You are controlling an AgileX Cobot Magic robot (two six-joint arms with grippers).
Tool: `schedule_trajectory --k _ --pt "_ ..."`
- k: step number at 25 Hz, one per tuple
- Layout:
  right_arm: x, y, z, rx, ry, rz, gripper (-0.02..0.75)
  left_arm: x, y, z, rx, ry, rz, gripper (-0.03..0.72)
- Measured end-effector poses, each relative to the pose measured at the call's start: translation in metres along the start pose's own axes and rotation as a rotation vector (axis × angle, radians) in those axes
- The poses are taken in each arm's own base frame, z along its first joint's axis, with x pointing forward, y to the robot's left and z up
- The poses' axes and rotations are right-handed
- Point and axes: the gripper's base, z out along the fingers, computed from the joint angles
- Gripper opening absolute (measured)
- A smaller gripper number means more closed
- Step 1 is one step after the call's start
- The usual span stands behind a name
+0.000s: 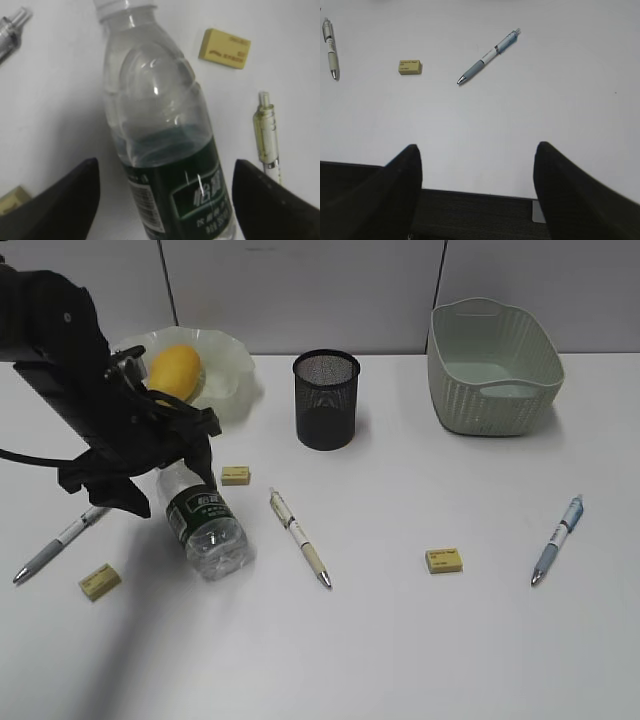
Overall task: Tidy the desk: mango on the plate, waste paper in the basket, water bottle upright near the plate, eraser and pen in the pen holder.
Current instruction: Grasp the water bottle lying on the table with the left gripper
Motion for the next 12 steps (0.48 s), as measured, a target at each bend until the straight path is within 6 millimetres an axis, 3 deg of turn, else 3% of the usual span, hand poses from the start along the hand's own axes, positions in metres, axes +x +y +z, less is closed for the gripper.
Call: schedule_trajectory --k 12 --pt "0.0 0.0 0.0 0.0 -0.001 0.0 0.549 -0.002 -0.001 0.028 0.0 0.037 -0.052 0.617"
